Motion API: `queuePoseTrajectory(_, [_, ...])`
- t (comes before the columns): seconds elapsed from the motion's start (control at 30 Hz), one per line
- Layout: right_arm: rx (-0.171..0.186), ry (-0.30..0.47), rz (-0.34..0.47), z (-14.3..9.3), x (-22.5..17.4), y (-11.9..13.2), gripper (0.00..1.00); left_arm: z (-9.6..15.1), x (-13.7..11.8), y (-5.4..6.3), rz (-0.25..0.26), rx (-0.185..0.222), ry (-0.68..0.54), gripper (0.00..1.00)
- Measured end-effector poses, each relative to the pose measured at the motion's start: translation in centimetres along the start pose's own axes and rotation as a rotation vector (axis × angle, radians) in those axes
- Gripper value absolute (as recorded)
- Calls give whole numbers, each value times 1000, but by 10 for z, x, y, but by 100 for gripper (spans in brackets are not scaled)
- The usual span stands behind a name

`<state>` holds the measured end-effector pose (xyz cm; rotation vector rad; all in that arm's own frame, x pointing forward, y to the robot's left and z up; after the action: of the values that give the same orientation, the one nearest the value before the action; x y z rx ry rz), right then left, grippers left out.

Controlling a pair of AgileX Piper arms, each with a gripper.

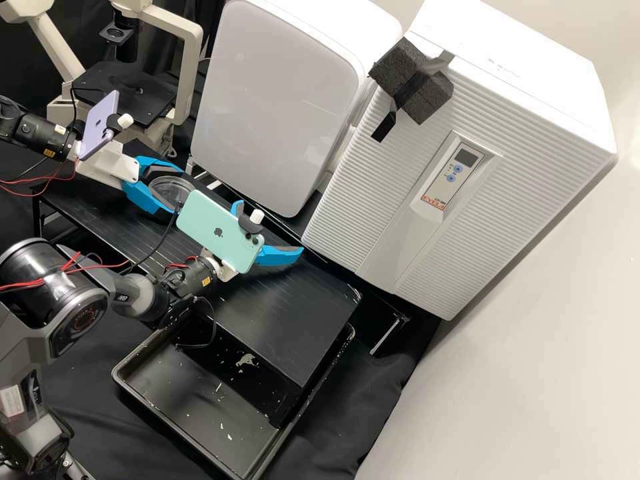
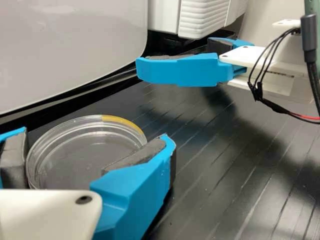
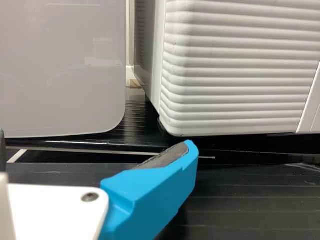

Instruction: Place the petri dish on the microscope

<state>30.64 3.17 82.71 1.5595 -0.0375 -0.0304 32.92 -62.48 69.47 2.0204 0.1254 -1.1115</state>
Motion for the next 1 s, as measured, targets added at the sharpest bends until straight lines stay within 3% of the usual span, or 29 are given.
queuePoseTrajectory(1.0, [0, 0, 0, 0, 0, 0, 100, -12, -10, 0, 21, -20, -4, 0])
